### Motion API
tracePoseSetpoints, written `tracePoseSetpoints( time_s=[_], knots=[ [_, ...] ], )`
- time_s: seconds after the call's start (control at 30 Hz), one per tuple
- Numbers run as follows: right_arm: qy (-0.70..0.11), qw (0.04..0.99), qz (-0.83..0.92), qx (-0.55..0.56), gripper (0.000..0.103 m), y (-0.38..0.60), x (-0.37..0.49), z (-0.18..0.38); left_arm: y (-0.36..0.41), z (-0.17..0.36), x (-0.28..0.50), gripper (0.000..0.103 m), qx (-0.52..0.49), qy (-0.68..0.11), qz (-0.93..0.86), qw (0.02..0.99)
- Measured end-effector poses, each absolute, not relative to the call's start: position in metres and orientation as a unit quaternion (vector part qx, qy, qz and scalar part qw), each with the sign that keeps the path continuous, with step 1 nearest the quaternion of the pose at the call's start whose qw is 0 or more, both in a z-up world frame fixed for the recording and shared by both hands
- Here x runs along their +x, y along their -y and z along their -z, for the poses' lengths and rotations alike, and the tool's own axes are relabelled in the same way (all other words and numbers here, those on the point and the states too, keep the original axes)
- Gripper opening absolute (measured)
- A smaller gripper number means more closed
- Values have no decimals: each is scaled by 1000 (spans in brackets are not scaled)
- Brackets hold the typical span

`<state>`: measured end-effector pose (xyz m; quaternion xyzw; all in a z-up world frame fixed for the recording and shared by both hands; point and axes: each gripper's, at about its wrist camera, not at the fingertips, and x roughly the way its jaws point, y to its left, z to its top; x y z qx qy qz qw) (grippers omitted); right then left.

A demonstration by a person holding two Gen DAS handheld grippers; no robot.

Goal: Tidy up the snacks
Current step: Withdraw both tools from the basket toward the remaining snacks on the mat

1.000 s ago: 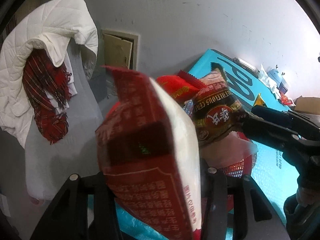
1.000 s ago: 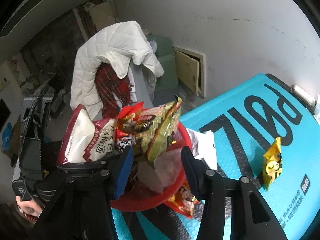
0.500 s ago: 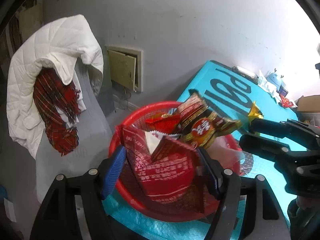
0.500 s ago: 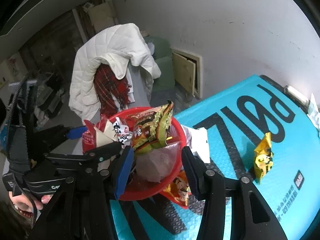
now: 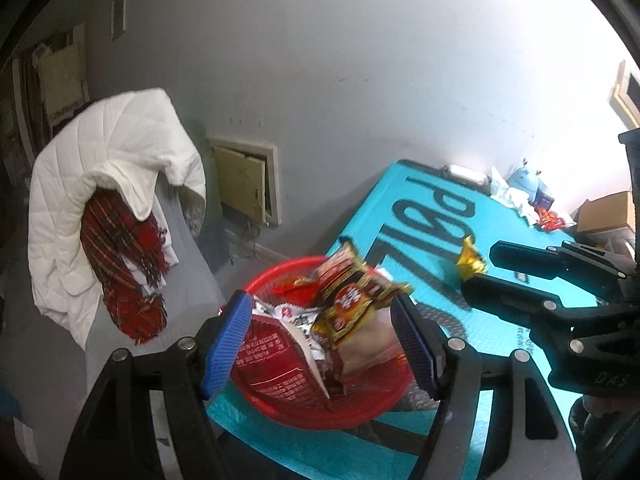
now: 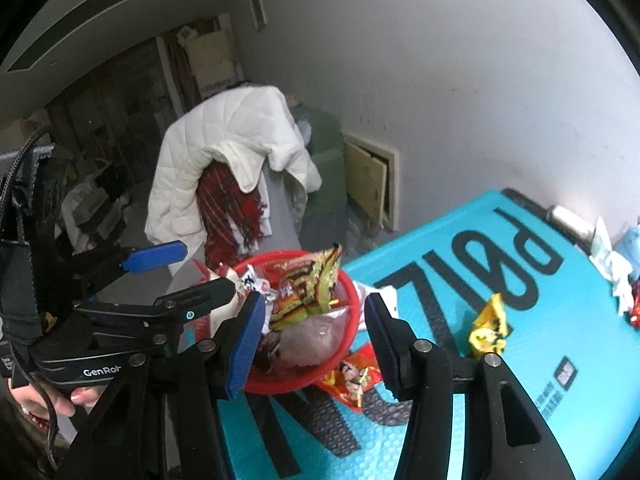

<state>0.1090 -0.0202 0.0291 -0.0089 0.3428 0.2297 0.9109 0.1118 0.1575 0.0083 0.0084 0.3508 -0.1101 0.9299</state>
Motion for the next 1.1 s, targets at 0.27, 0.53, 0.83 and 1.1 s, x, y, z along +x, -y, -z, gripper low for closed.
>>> tracePoseSetpoints(
  time_s=[0.27, 0.53, 0.83, 1.1],
  knots=[
    [-301, 927, -223, -10, 55, 37, 74, -58, -140, -36, 84, 71, 9, -315, 140, 939],
    [-276, 939, -205, -20, 59, 53, 36, -72, -115, -46, 54, 71, 18, -293, 181, 939],
    [-277, 944, -178, -16, 59, 74, 7, -68, -92, -39, 40, 71, 18, -302, 219, 927],
    [-302, 940, -156, 3, 59, 89, 1, -46, -77, -16, 35, 71, 7, -329, 242, 913]
  ],
)
